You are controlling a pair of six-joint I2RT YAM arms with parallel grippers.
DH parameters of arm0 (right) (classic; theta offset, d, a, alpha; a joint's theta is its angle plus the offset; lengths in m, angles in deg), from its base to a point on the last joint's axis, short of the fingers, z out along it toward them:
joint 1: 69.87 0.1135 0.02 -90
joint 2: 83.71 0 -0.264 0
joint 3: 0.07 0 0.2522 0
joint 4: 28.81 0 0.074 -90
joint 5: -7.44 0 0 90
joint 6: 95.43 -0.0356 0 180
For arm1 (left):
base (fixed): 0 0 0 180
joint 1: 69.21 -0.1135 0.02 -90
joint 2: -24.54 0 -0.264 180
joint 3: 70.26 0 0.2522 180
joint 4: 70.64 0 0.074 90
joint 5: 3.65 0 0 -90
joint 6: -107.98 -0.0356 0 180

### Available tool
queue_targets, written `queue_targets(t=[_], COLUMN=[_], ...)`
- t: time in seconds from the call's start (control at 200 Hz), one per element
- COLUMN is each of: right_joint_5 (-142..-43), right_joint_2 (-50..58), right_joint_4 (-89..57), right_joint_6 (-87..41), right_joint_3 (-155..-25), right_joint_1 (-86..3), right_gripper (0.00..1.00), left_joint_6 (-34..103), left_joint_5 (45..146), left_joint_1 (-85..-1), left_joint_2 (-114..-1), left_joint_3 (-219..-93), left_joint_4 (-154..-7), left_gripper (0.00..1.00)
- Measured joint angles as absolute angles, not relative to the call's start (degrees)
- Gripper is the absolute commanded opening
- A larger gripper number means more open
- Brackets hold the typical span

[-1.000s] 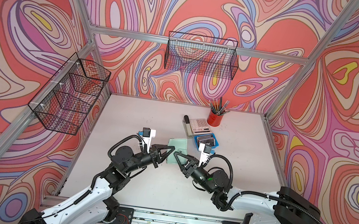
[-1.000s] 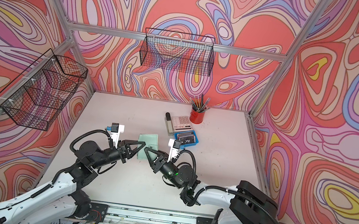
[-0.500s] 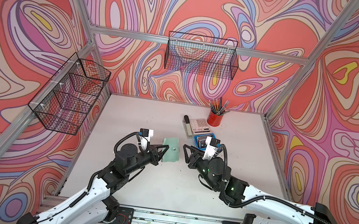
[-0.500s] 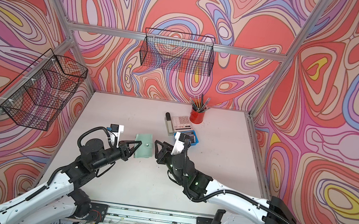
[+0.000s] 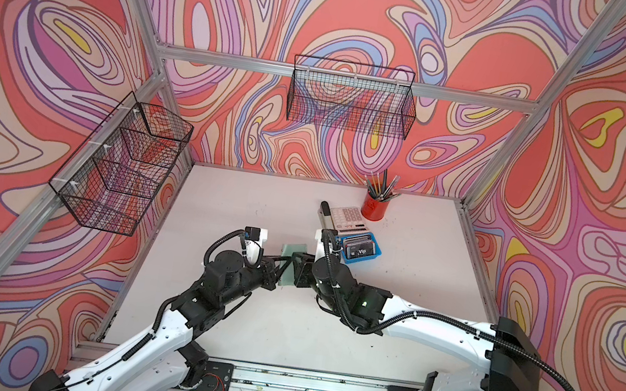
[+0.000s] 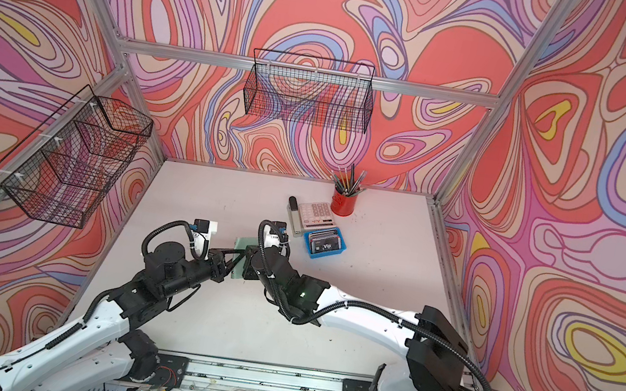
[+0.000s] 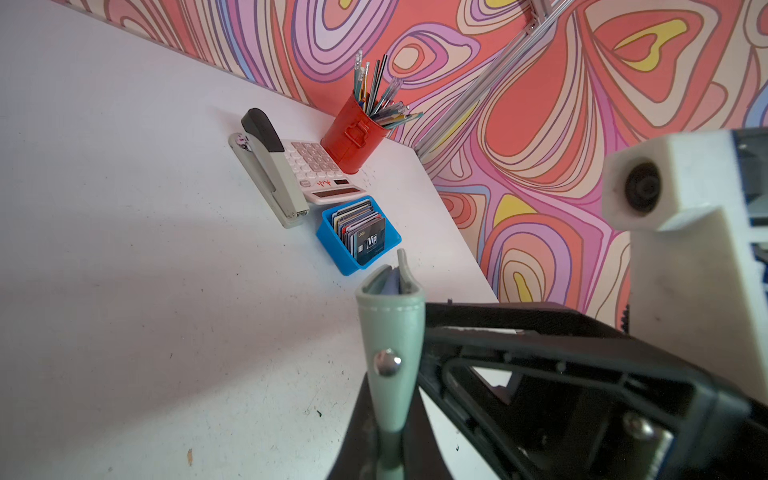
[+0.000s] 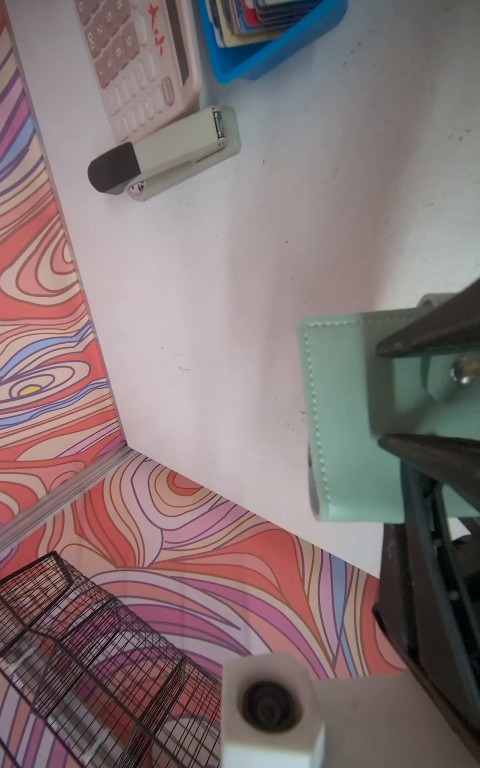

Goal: Put the credit cards into the card holder

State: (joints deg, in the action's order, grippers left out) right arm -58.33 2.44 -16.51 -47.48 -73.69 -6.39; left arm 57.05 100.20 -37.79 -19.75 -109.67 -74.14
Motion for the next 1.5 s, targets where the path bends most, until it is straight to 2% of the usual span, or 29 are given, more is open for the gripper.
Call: queue_targets(t=[0.641,0.886,1.502], right_joint_5=[-57.0,-56.2,-54.9], right_joint_2=[4.6,4.6,4.6], right_joint_4=[-14.2,-14.1,-14.3], right_joint_6=[-47.7,-48.1,-47.9], right_joint_3=[-73.8,-73.8,-73.8], right_joint_1=[-4.5,-4.0,-3.8], right_gripper=[0.30,0.00,0.00], left_joint_6=[57.0,57.0,57.2], left_joint_5=[97.4,97.9,98.0], left_joint_1=[-37.8,-37.8,-37.8], left_joint_2=[-18.2,-18.2,-18.2], left_joint_3=[-109.6,-109.6,-109.6], left_joint_4=[-77.0,-76.9,-76.4], left_gripper=[0.00,0.00,0.00])
